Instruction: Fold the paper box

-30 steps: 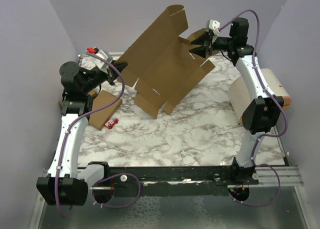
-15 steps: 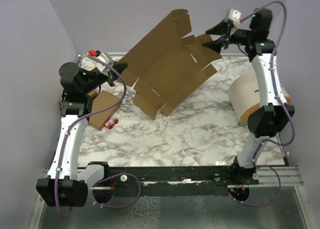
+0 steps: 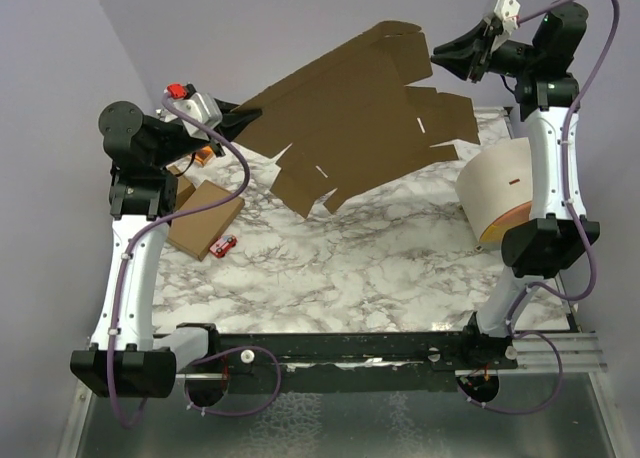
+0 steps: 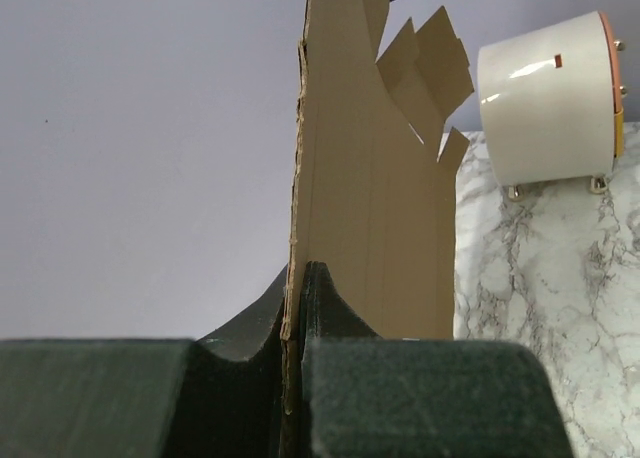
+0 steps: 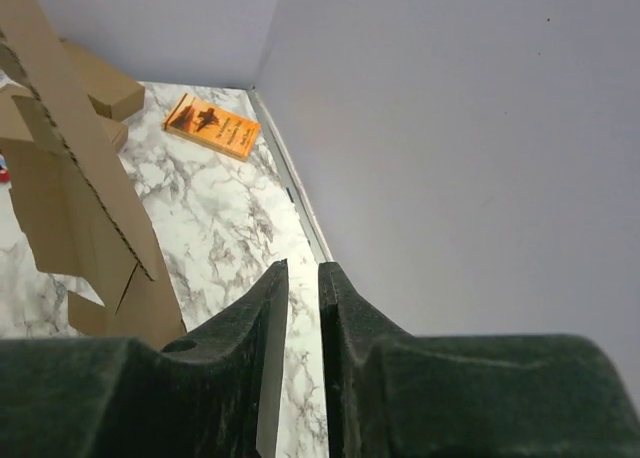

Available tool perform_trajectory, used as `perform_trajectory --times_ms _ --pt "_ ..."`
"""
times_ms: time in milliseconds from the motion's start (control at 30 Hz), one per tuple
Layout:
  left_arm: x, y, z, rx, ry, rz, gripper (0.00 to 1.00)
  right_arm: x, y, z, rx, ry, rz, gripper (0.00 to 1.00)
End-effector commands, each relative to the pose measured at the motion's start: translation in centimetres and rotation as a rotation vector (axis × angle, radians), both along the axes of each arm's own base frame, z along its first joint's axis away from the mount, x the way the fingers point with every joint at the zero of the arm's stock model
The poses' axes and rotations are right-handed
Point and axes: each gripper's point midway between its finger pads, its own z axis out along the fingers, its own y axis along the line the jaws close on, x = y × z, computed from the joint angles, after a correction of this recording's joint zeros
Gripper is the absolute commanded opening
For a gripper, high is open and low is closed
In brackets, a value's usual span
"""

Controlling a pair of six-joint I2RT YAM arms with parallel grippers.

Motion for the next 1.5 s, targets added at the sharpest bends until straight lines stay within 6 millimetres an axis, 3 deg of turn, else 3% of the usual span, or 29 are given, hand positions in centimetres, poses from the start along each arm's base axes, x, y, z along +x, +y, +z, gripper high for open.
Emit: perform_trajectory --times_ms 0,133,433,800,1000,1467 --pt "-1.1 -0.5 1.3 0.02 -0.051 -0.076 0.0 -2.4 0.3 1.1 -0.016 -0.021 0.045 0.19" --pt "-0.9 -0.5 1.2 0.021 -0.049 -0.072 0.0 -4.0 0.3 0.5 -0.052 -0.046 0.051 0.19" --pt "-0.5 -0.5 1.0 0.025 -0.048 -0.081 0.0 -6.2 0.6 -2.9 -0.081 0.006 0.097 0.25" --pt "-0.8 -0.6 1.1 0.027 -0.056 -0.091 0.0 -5.5 0.4 -5.3 -0.084 0.069 0.078 0.28" --pt "-0.9 -0.6 1.0 0.027 -0.053 -0.1 0.0 -6.7 0.9 -5.8 -0.065 0.083 0.148 0.38" --pt "-2.0 -1.3 1.3 0.03 -0.066 -0.18 0.0 -7.4 2.5 -6.9 -0.017 0.149 0.249 0.42"
